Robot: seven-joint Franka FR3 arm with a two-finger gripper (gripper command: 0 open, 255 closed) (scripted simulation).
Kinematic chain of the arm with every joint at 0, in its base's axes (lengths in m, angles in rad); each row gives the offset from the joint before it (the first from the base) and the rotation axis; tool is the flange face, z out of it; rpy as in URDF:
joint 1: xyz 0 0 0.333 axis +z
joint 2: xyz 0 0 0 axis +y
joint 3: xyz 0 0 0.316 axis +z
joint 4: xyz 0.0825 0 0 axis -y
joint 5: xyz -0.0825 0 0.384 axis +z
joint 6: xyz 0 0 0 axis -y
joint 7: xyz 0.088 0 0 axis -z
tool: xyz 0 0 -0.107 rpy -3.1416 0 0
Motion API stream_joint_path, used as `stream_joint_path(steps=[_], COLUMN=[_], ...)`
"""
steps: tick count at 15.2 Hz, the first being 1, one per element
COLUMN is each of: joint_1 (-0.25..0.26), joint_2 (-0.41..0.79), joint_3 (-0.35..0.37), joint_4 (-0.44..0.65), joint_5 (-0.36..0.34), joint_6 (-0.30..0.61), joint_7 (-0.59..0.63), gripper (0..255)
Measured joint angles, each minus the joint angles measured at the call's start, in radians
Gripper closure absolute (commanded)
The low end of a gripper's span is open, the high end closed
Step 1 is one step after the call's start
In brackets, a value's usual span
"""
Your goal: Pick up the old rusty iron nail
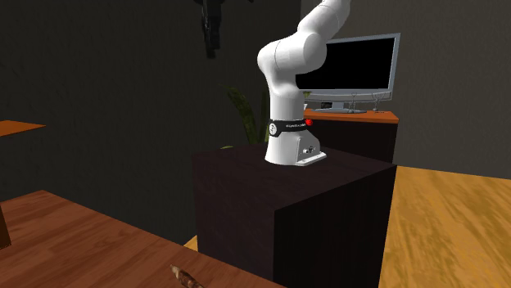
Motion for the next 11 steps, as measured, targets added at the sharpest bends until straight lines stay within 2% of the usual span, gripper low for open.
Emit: stream_joint_path(steps=[6, 11], joint_1=[0.03, 0.037], joint_2=[0.052, 0.203], joint_3=[0.167, 0.327], joint_4=[-0.119, -0.152], joint_5=[0.135, 0.238], joint_6=[0.213, 0.433], joint_7=[0.234, 0.43], gripper=[0, 0])
